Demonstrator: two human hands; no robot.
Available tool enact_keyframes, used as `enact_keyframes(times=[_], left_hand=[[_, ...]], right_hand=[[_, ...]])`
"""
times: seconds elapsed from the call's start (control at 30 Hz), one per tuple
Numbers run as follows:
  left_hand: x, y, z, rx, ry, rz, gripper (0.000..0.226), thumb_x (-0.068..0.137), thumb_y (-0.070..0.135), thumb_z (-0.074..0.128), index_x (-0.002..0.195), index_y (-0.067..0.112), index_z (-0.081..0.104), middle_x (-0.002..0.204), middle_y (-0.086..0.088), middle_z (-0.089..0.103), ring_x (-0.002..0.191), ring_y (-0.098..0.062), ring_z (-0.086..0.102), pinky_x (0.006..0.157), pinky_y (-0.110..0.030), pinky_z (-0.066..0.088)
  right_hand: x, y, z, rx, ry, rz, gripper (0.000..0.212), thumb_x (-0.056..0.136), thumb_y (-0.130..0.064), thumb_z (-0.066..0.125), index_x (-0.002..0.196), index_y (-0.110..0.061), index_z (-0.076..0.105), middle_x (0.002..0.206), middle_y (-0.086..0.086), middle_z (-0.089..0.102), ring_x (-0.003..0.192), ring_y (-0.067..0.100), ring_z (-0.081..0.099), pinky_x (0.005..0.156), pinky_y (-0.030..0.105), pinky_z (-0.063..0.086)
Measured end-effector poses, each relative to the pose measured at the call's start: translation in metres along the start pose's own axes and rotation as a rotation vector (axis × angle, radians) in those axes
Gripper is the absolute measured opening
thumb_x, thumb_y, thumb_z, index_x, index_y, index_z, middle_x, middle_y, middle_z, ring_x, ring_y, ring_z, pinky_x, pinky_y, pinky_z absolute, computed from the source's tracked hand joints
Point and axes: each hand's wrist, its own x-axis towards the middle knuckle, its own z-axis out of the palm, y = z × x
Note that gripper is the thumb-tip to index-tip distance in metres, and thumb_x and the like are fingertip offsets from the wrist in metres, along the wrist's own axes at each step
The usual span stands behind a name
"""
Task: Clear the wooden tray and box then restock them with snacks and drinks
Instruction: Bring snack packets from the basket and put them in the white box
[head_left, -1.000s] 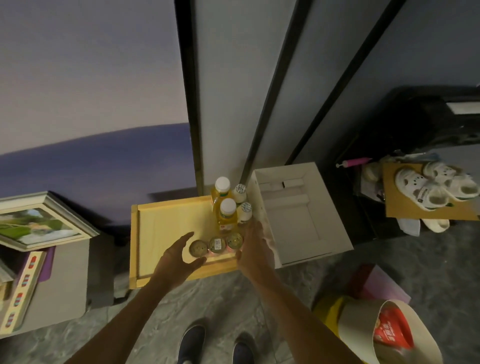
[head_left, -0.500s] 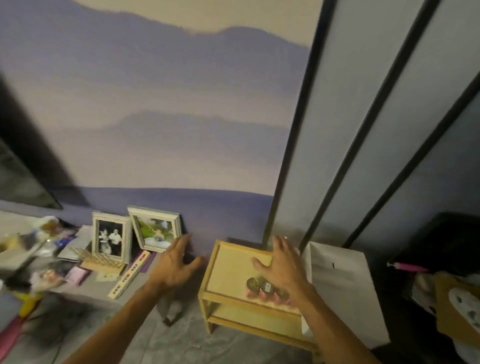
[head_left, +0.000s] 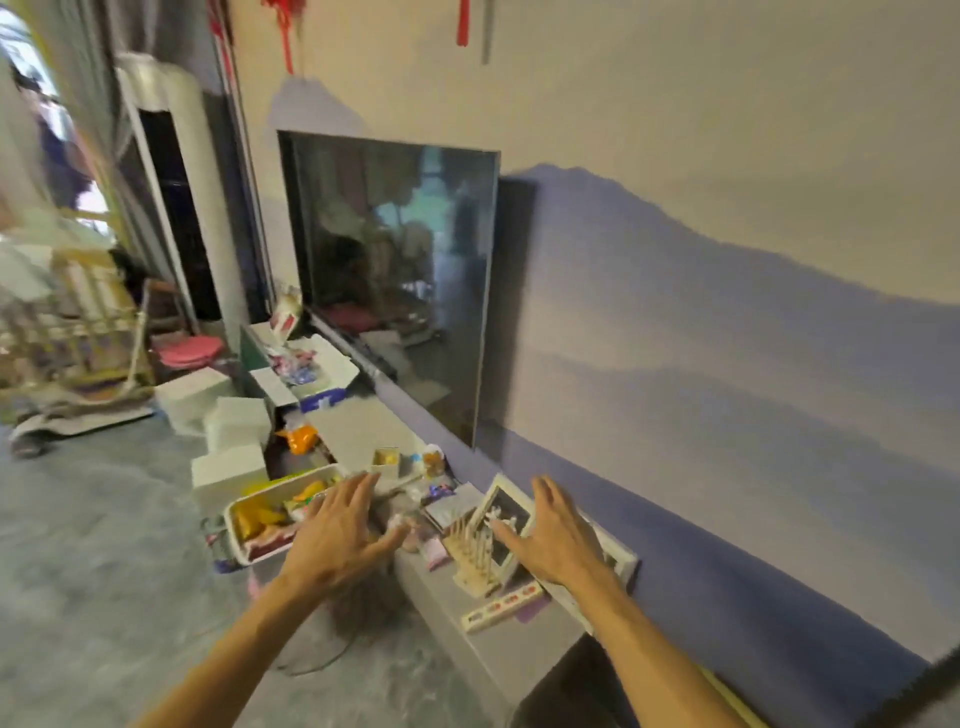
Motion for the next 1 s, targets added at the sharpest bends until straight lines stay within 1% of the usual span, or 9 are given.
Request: enact_keyframes(times=[0.17, 0.27, 0.4, 0.47, 0.57, 0.63, 0.83, 0.93, 1.0], left_hand=[[0.013, -0.122, -0.054, 0.104, 0.074, -0.144, 0.100, 0.086, 0.092, 0.031, 0.162, 0.027, 0.030, 0.167, -0.002, 0.035, 0.149, -0.024, 0.040, 0.122, -0.049, 0.031], [0.026, -0.189, -0.077, 0.130, 0.076, -0.235, 0.103, 0.087, 0.091, 0.032, 0.164, 0.023, 0.028, 0.168, -0.003, 0.035, 0.148, -0.025, 0.041, 0.121, -0.050, 0.032], [0.041, -0.257, -0.087, 0.148, 0.058, -0.332, 0.105, 0.086, 0.094, 0.028, 0.164, 0.024, 0.026, 0.169, -0.003, 0.032, 0.149, -0.024, 0.040, 0.122, -0.051, 0.033], [0.052, -0.280, -0.085, 0.144, 0.034, -0.374, 0.106, 0.086, 0.095, 0.027, 0.164, 0.024, 0.026, 0.170, -0.003, 0.031, 0.151, -0.024, 0.038, 0.123, -0.051, 0.031], [0.077, -0.305, -0.073, 0.135, 0.000, -0.422, 0.106, 0.085, 0.096, 0.025, 0.164, 0.025, 0.028, 0.169, -0.003, 0.033, 0.150, -0.024, 0.040, 0.123, -0.051, 0.031], [0.099, -0.318, -0.059, 0.124, -0.024, -0.438, 0.106, 0.085, 0.096, 0.026, 0.163, 0.024, 0.030, 0.168, -0.003, 0.035, 0.149, -0.024, 0.041, 0.123, -0.051, 0.032], [0.180, -0.370, 0.002, 0.081, -0.091, -0.550, 0.106, 0.082, 0.098, 0.026, 0.161, 0.028, 0.032, 0.162, -0.002, 0.044, 0.141, -0.023, 0.050, 0.119, -0.049, 0.040], [0.224, -0.401, 0.036, 0.056, -0.125, -0.670, 0.111, 0.077, 0.102, 0.024, 0.159, 0.028, 0.035, 0.158, -0.002, 0.048, 0.136, -0.024, 0.054, 0.115, -0.047, 0.045], [0.247, -0.420, 0.058, 0.027, -0.143, -0.779, 0.118, 0.071, 0.105, 0.022, 0.158, 0.026, 0.037, 0.157, -0.003, 0.049, 0.133, -0.025, 0.056, 0.111, -0.047, 0.048]], right_hand=[[0.078, -0.129, 0.056, 0.033, -0.105, -0.155, 0.112, 0.086, -0.084, 0.050, 0.168, -0.020, 0.007, 0.176, 0.003, 0.012, 0.158, 0.028, 0.023, 0.121, 0.046, 0.034], [0.115, -0.192, 0.082, 0.008, -0.115, -0.237, 0.106, 0.087, -0.083, 0.051, 0.165, -0.021, 0.015, 0.173, 0.004, 0.020, 0.154, 0.029, 0.031, 0.116, 0.046, 0.040], [0.157, -0.245, 0.113, 0.004, -0.172, -0.280, 0.110, 0.085, -0.088, 0.049, 0.166, -0.022, 0.015, 0.174, 0.004, 0.018, 0.158, 0.031, 0.023, 0.119, 0.051, 0.037], [0.180, -0.264, 0.128, 0.016, -0.211, -0.292, 0.111, 0.086, -0.086, 0.051, 0.167, -0.021, 0.013, 0.175, 0.003, 0.015, 0.159, 0.031, 0.023, 0.120, 0.051, 0.035], [0.215, -0.283, 0.149, 0.011, -0.265, -0.331, 0.102, 0.090, -0.076, 0.058, 0.164, -0.017, 0.020, 0.172, 0.004, 0.022, 0.152, 0.030, 0.035, 0.111, 0.045, 0.044], [0.243, -0.289, 0.166, 0.012, -0.291, -0.342, 0.100, 0.091, -0.075, 0.060, 0.163, -0.019, 0.020, 0.171, 0.004, 0.025, 0.150, 0.029, 0.039, 0.109, 0.045, 0.046], [0.354, -0.295, 0.238, 0.010, -0.401, -0.324, 0.108, 0.085, -0.082, 0.058, 0.165, -0.020, 0.019, 0.171, 0.004, 0.028, 0.151, 0.029, 0.038, 0.114, 0.048, 0.043], [0.420, -0.297, 0.287, -0.018, -0.457, -0.363, 0.098, 0.082, -0.084, 0.056, 0.156, -0.026, 0.030, 0.162, 0.000, 0.040, 0.142, 0.027, 0.048, 0.109, 0.046, 0.048], [0.455, -0.302, 0.320, -0.054, -0.518, -0.396, 0.102, 0.080, -0.087, 0.055, 0.157, -0.025, 0.029, 0.163, 0.001, 0.039, 0.145, 0.027, 0.046, 0.112, 0.047, 0.046]])
